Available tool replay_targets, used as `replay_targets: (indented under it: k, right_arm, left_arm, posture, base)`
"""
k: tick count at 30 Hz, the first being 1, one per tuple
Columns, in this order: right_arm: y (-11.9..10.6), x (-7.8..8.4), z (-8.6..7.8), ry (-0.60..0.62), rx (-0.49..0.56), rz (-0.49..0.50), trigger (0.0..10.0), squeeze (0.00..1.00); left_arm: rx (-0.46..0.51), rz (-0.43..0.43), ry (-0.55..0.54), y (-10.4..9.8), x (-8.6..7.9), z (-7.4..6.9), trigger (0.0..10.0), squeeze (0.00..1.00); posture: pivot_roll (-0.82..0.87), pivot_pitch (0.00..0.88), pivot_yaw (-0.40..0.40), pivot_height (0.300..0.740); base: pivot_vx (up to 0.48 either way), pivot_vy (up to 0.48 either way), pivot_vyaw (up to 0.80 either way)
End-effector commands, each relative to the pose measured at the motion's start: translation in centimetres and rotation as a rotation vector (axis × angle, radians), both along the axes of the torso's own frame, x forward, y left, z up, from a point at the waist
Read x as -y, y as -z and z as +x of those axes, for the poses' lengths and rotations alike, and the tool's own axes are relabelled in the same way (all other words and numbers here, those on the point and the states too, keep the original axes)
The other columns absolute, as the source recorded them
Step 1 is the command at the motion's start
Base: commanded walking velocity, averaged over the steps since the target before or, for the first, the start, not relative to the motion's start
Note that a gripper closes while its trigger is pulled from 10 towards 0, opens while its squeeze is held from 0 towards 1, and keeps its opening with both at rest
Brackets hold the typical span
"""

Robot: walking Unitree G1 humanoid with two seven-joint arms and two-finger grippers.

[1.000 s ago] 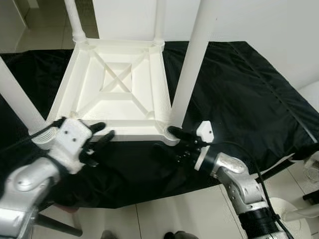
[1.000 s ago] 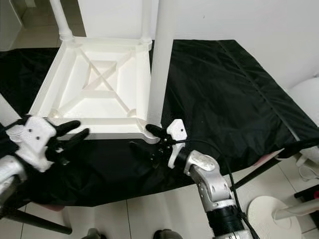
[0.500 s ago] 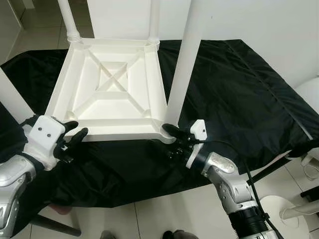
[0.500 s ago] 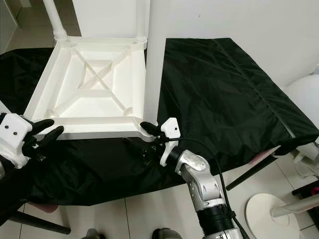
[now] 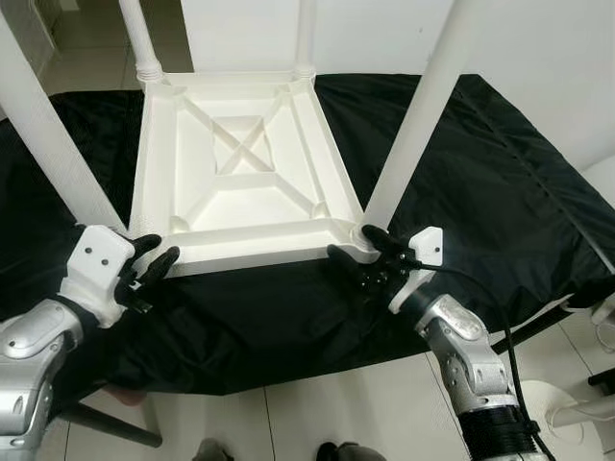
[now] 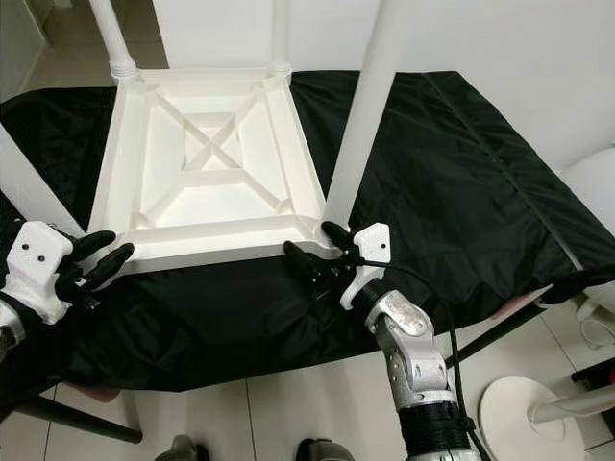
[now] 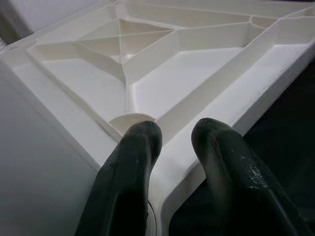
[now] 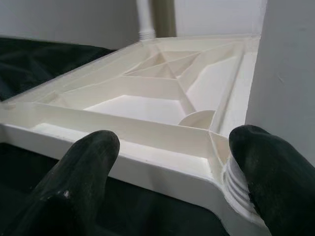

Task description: Building children table

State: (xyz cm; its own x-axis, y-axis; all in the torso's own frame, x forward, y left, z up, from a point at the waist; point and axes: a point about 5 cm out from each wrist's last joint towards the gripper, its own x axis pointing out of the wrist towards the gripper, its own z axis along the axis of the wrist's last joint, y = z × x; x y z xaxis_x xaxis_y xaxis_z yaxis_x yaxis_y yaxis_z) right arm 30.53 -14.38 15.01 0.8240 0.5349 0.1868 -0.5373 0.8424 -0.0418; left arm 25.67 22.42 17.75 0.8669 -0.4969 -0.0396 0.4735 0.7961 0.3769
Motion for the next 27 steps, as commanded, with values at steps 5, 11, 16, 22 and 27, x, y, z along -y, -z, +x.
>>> replay_targets:
  k: [5, 11, 16, 22, 27]
  right_arm:
    - [-0.8, 7.8, 1.2, 0.427, 0.006, 0.021, 10.0, 0.0]
    - [-1.0, 8.2, 1.5, 0.429, 0.011, 0.006, 10.0, 0.0]
    - [-0.7, 7.8, 1.7, 0.411, 0.012, 0.001, 10.0, 0.0]
    - [-0.5, 7.6, 2.1, 0.403, 0.014, 0.005, 10.0, 0.0]
    - [-0.3, 7.1, 2.2, 0.391, 0.02, 0.009, 10.0, 0.0]
  left_arm:
    - [0.009, 0.007, -0.13, 0.0, -2.1, -0.1, 10.0, 0.0]
    - [-0.069, -0.105, 0.07, 0.0, 0.3, -3.2, 10.0, 0.0]
    - [-0.178, -0.088, 0.158, 1.2, 1.0, -4.9, 10.0, 0.0]
    - [-0.153, 0.026, -0.024, 1.8, -2.3, -4.0, 10.0, 0.0]
    - [-0.07, 0.068, -0.219, 0.2, -5.3, -2.6, 10.0, 0.0]
  posture:
    - [0.0, 0.14, -0.018, 0.74]
    - [0.01, 0.146, -0.026, 0.74]
    - [0.02, 0.15, -0.03, 0.74]
    - [0.03, 0.149, -0.033, 0.74]
    - [0.03, 0.149, -0.029, 0.74]
  base:
    - [0.0, 0.0, 0.0]
    - [0.0, 0.0, 0.0]
    - [0.0, 0.0, 0.0]
    - [0.0, 0.0, 0.0]
    - [0.0, 0.0, 0.0]
